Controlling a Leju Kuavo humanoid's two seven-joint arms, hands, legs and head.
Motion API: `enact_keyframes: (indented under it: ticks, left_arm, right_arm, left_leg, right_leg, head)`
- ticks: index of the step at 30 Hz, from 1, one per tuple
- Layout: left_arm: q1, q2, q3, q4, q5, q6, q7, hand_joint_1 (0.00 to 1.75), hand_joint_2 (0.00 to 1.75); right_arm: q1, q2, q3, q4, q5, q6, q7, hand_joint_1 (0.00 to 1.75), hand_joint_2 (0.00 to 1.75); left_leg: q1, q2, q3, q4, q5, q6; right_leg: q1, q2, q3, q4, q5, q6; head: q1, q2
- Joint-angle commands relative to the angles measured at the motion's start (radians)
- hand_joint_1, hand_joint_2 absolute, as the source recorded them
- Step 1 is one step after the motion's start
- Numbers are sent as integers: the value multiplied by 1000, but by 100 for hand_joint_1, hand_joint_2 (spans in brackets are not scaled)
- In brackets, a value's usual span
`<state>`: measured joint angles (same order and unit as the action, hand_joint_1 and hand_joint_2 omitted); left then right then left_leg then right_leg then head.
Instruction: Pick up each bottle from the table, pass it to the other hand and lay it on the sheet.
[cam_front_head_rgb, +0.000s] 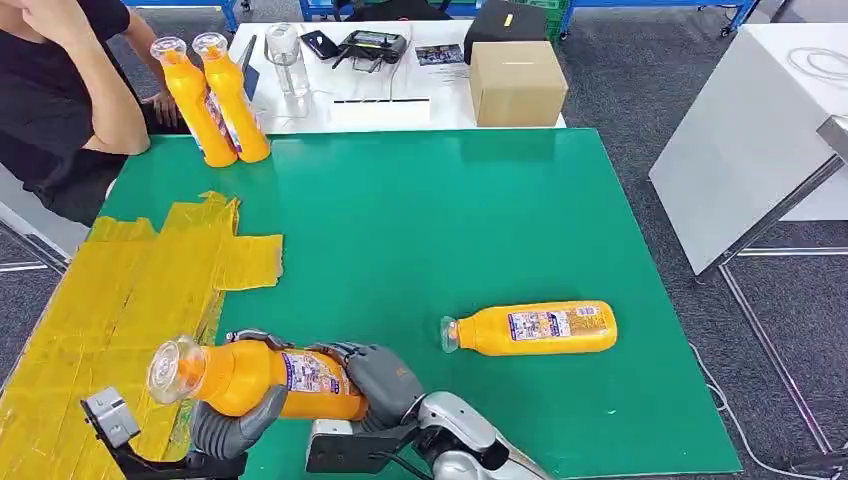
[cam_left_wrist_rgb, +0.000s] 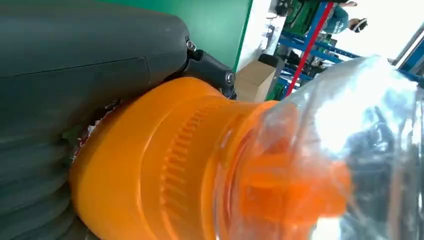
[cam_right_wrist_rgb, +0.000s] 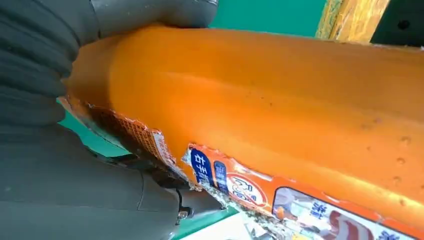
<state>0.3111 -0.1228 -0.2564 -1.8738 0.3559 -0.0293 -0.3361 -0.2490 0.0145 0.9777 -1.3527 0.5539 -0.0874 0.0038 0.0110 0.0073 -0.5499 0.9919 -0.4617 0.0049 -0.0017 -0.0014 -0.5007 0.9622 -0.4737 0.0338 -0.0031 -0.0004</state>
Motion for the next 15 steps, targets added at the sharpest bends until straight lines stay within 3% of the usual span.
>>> enact_keyframes:
  ticks: [1,2,7,8,15]
  left_arm:
    - [-21,33,-21,-8,-25,108,-8,175,175]
    - [-27,36,-23,-10,-29,123,-13,175,175]
    - [-67,67,-22,-4,-82,202,-51,175,175]
    - [-79,76,-19,-3,-122,221,-72,175,175]
    - [-165,94,35,-29,-617,488,-164,175,175]
  right_arm:
    - [123,-84,-220,-147,-58,-115,-30,175,175]
    - [123,-94,-247,-161,-72,-129,-48,0,175]
    - [142,-137,-367,-268,-169,-134,-126,0,175]
    - [153,-142,-388,-296,-190,-138,-146,0,0]
    - [258,-167,-486,-469,-203,-158,-249,0,0]
  left_leg:
    - [0,-5,0,0,0,1]
    - [0,-6,0,0,0,1]
    - [-1,-5,-1,0,1,1]
    - [-1,-5,-1,0,1,1]
    - [0,-6,0,1,0,0]
  right_leg:
    - [0,-4,1,-1,-1,0]
    - [0,-5,2,-1,-1,0]
    - [-1,-4,0,0,0,0]
    - [-1,-5,1,0,0,0]
    - [-1,-6,2,0,-1,0]
  head:
    - [0,0]
    - [0,0]
    - [0,0]
    - [0,0]
    - [0,0]
